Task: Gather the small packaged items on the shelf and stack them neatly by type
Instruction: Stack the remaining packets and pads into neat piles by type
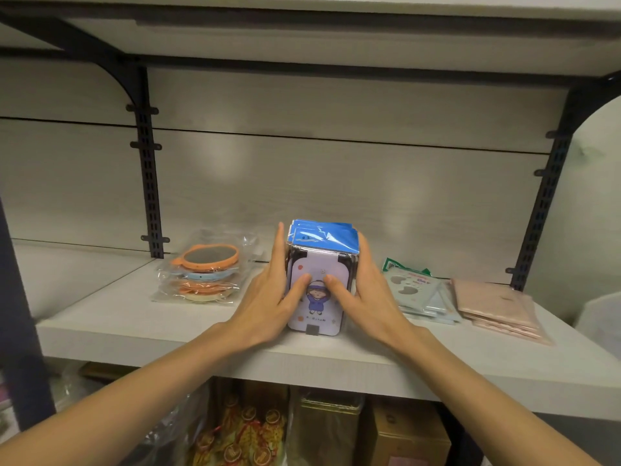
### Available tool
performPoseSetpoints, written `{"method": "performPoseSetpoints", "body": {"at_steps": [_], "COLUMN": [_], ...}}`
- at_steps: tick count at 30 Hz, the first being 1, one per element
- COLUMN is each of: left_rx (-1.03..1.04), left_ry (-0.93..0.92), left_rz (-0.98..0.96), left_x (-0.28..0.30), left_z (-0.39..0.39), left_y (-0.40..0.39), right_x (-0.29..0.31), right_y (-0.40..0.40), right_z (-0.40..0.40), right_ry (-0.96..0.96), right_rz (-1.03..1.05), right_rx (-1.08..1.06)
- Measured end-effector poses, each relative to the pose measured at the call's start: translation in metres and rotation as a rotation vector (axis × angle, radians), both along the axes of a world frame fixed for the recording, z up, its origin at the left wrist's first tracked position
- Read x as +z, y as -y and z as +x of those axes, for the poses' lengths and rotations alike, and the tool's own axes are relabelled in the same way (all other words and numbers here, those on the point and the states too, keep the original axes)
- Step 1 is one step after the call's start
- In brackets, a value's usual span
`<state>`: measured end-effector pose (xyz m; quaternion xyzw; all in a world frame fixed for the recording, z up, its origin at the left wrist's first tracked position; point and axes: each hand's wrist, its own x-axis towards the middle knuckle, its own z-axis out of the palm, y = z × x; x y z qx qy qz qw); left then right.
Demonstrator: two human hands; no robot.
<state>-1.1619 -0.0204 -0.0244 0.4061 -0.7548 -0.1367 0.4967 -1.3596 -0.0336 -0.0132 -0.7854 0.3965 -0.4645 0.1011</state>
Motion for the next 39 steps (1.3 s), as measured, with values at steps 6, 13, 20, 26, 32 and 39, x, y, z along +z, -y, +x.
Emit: {"method": "performPoseSetpoints", "body": {"at_steps": [6, 13, 20, 26, 32, 39], "left_rx": [0.073, 0.132, 0.179, 0.238, 0.352, 0.282], "left_ry": [0.111, 0.169, 0.260, 0.251, 0.325, 0.230], "left_rz": [-0.130, -0.180, 0.161, 0.366, 0.419, 0.430], "left_x": [-0.003, 0.003, 0.035, 0.032, 0.004, 0.013], "left_z": [-0.004, -0.005, -0.012, -0.013, -0.015, -0.006], "left_y": [-0.004, 0.009, 0.069, 0.110, 0.133, 0.112], "right_x": [-0.013, -0.003, 0.011, 0.014, 0.004, 0.012], "right_y": [-0.003, 0.005, 0.072, 0.106, 0.107, 0.074], "right_z": [-0.006, -0.003, 0.003, 0.017, 0.024, 0.009], "right_ry": [-0.011, -0.037, 0.047, -0.006, -0.139, -0.134], "right_rz": [-0.039, -0.041, 0.252, 0.550, 0.568, 0.506], "right_rx": [0.032, 0.022, 0.003, -0.144, -0.321, -0.237]}}
